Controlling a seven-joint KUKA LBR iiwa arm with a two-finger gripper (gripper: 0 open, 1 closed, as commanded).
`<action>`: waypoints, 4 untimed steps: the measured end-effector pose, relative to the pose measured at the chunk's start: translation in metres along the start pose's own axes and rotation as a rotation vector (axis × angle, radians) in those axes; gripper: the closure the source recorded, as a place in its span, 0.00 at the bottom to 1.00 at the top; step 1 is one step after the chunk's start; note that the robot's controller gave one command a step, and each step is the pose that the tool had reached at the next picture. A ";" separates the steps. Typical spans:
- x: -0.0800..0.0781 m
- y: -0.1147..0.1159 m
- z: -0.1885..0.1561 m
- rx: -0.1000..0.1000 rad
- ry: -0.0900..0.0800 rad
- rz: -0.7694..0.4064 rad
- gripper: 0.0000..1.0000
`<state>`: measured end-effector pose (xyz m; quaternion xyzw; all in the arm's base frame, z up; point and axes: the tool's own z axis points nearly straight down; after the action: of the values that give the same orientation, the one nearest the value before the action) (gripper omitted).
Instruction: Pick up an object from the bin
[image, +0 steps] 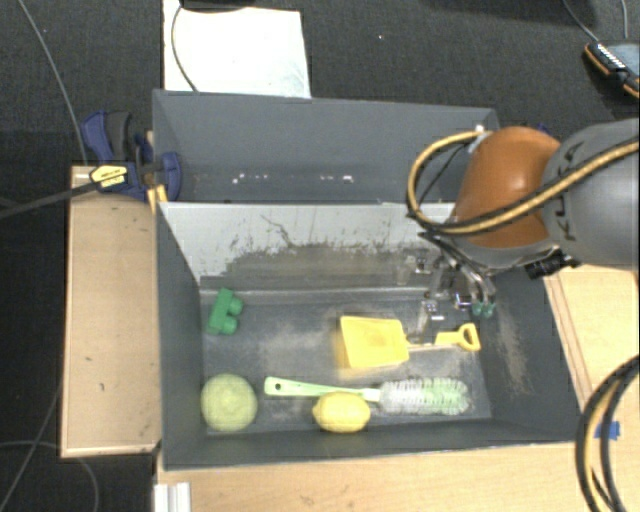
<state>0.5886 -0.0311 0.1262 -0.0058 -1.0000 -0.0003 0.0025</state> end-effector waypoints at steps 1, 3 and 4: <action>-0.002 0.000 -0.005 0.000 -0.008 -0.001 0.00; 0.002 -0.076 0.006 -0.001 -0.019 -0.136 0.00; 0.002 -0.068 0.047 -0.002 -0.007 -0.101 0.00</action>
Offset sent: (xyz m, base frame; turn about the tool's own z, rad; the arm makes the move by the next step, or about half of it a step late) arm -0.0023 -0.0670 -0.0562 -0.0904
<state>0.5857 -0.0986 0.0793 0.0445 -0.9990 -0.0014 -0.0010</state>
